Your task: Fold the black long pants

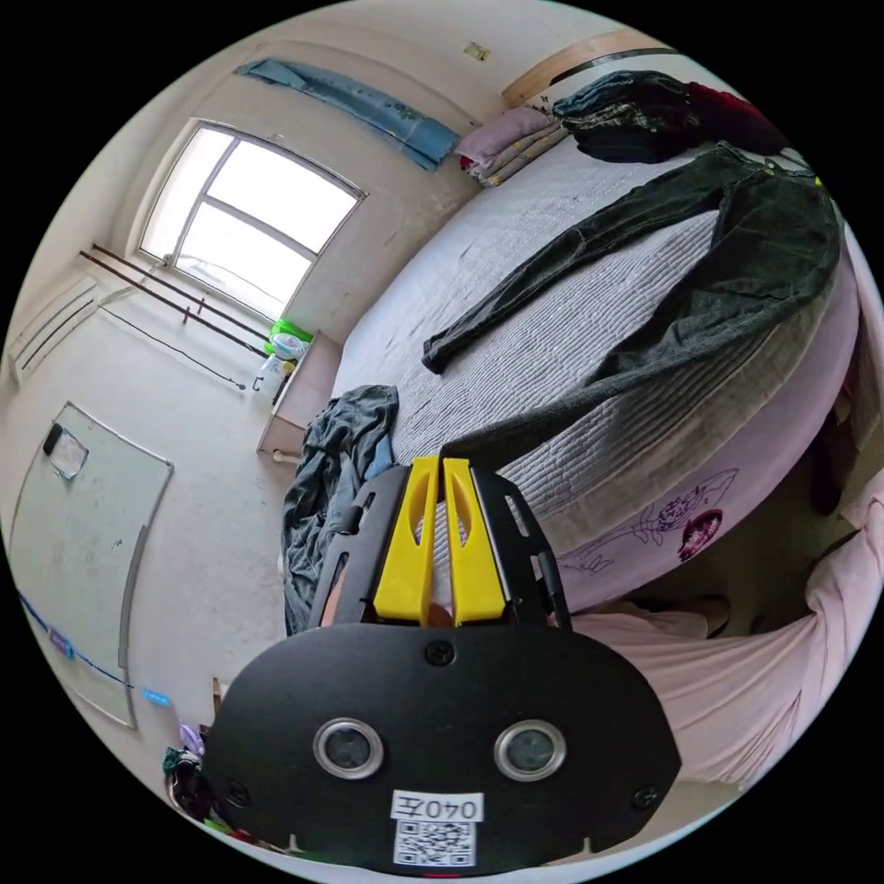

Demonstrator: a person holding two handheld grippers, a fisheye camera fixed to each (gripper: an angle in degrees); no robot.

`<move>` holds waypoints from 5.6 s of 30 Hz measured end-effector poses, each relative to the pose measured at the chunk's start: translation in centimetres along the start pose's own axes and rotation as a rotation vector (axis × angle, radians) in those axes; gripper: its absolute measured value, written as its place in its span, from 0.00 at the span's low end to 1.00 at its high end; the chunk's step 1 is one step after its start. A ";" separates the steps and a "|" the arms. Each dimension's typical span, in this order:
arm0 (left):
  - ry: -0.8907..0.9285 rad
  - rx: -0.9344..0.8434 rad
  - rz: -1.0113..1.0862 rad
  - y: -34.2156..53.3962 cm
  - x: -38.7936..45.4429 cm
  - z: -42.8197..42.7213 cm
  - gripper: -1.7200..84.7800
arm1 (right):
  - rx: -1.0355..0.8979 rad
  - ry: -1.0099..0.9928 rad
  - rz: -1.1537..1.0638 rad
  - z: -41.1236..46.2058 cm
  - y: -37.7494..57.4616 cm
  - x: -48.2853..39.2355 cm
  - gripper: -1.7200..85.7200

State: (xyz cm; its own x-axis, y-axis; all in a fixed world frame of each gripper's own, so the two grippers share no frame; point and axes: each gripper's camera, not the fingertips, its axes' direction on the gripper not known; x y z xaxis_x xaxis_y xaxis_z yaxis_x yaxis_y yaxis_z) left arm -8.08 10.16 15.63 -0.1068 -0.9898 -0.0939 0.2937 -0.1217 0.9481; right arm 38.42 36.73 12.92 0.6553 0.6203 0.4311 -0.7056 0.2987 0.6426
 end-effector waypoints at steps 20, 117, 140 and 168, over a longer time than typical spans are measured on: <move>-0.168 -0.218 0.153 -35.5 -3.4 17.1 0.01 | 0.027 -0.036 -0.152 7.3 -13.3 -17.6 0.06; 1.021 -0.155 -1.530 3.3 18.6 83.8 0.01 | -0.006 0.001 0.141 18.8 -11.1 -14.2 0.12; 1.098 0.020 -1.421 16.1 16.2 66.6 0.01 | -0.108 -0.262 0.207 16.1 -9.2 -9.3 0.09; 0.566 -0.107 -1.185 33.2 16.5 39.8 0.01 | -0.519 0.174 -0.735 26.8 11.7 -35.1 0.01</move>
State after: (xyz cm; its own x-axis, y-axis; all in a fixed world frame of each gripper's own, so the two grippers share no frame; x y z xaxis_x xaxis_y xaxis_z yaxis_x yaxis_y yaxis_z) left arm -37.91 -7.26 57.65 0.0529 -0.1701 -0.9840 0.3736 -0.9105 0.1775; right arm 14.38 -0.92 22.30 0.9671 0.2330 -0.1025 -0.1871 0.9237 0.3344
